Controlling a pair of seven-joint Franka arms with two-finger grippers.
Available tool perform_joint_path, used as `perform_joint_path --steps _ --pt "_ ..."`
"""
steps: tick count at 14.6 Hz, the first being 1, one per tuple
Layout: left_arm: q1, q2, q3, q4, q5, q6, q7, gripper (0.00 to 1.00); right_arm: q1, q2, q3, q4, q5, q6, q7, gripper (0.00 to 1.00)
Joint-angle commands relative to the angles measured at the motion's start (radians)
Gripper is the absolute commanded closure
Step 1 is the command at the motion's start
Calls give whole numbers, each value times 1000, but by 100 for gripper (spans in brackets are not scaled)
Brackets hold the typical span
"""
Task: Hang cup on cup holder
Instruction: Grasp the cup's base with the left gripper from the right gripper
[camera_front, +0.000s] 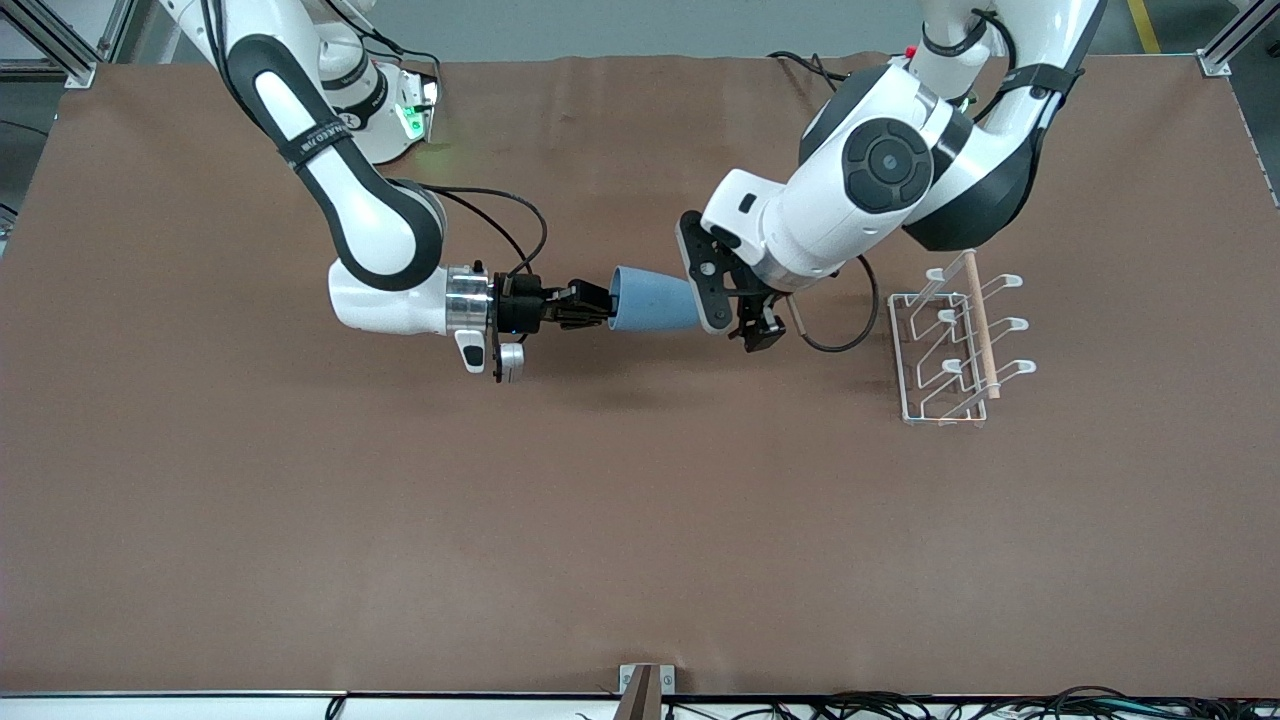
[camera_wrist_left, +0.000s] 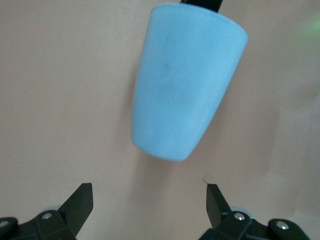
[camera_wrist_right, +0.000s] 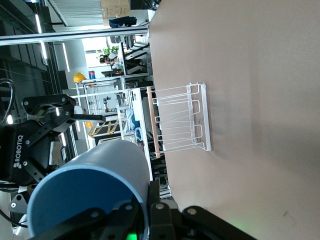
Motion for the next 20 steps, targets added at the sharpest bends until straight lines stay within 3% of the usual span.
perform_joint_path --steps 1,11,17,18,20 --pt "-29 49 1 52 -8 16 47 0 -5 -9 10 -8 36 6 -24 100" --pt "-92 84 1 55 -8 46 124 0 -5 -9 12 -10 38 8 -24 100" --pt "-126 86 1 55 9 150 123 0 -5 -9 15 -10 38 9 -24 100" --pt "-124 84 1 54 9 151 118 5 -5 -9 15 -10 38 9 -24 100" --pt "-121 83 1 48 9 149 119 26 -5 -9 15 -10 38 9 -24 100"
